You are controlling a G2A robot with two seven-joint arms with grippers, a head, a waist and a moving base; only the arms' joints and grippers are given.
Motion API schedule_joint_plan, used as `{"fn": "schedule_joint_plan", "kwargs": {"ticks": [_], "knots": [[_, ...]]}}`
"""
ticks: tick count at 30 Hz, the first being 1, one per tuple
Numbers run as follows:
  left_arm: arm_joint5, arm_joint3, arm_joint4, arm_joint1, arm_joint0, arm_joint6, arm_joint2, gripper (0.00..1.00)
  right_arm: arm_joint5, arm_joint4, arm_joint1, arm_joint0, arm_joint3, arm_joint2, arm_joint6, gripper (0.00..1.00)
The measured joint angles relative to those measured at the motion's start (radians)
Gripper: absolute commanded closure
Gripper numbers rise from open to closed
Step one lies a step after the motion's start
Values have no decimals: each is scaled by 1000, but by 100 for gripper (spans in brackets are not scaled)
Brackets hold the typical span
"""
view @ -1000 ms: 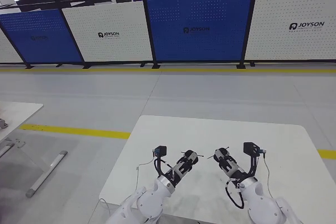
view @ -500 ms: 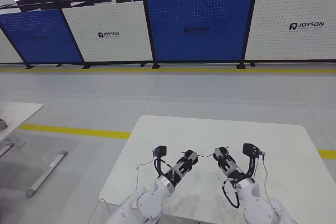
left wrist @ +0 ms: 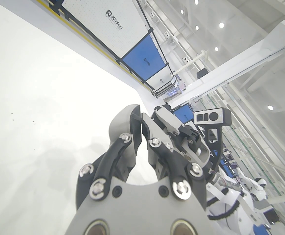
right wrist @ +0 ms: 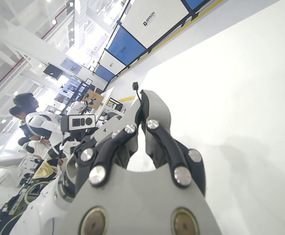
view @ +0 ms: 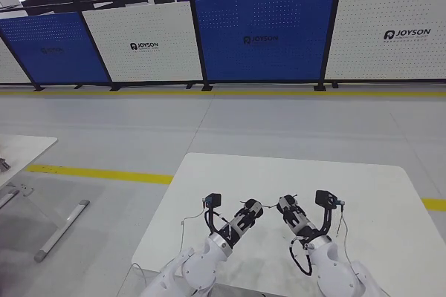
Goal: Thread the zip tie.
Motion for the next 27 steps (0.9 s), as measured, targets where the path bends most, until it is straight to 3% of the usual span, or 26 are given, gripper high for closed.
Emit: {"fn": "schedule_joint_plan", "kwargs": {"ticks": [27], "knots": [[0,0,0,0,0,0,0,100,-10,-8,-15,-11,15,12,-21,100]]}}
